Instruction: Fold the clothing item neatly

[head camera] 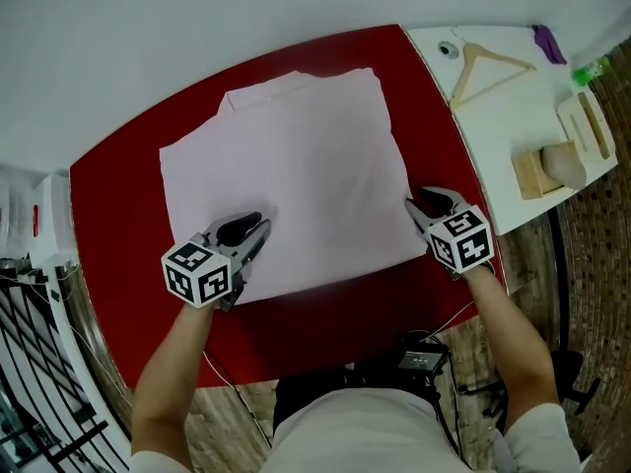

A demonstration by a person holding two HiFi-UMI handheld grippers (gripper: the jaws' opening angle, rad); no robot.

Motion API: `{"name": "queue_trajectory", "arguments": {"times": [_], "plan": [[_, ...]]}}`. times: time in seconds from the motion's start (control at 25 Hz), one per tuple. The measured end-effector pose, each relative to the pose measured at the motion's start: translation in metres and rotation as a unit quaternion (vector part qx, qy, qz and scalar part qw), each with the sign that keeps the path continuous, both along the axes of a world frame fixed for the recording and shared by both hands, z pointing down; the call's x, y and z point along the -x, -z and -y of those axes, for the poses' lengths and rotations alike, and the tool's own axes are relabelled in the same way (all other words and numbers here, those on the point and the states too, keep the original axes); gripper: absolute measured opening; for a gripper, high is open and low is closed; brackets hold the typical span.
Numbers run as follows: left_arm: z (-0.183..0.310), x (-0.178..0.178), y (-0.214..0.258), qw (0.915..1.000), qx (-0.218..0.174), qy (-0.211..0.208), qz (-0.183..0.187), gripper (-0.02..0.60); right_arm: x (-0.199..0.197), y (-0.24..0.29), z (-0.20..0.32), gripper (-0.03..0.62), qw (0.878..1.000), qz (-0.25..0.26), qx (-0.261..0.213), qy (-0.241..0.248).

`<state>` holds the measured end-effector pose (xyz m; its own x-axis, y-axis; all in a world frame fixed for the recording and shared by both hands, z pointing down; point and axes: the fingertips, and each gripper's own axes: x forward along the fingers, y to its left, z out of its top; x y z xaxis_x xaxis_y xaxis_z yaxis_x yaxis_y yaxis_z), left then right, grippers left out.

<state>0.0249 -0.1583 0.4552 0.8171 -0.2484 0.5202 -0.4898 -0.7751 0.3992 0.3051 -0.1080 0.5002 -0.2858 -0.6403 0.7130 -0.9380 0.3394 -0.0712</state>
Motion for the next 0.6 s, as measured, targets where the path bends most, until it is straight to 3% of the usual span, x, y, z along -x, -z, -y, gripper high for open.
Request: {"name": "queue_trajectory", "arguments": {"times": [0.48,0.6], "plan": [[-0.009,-0.131,0.011,0.9969,-0.005,-0.073,-0.028,0.091,0.017,0.017,-0.043,0.123,0.998,-0.009,-0.040,0.057],[0.001,-0.156,0.010,0.9968,-0.002,-0.075,-0.027,0.091,0.029,0.018,-0.057,0.079,0.996,-0.010,-0.042,0.084]]}}
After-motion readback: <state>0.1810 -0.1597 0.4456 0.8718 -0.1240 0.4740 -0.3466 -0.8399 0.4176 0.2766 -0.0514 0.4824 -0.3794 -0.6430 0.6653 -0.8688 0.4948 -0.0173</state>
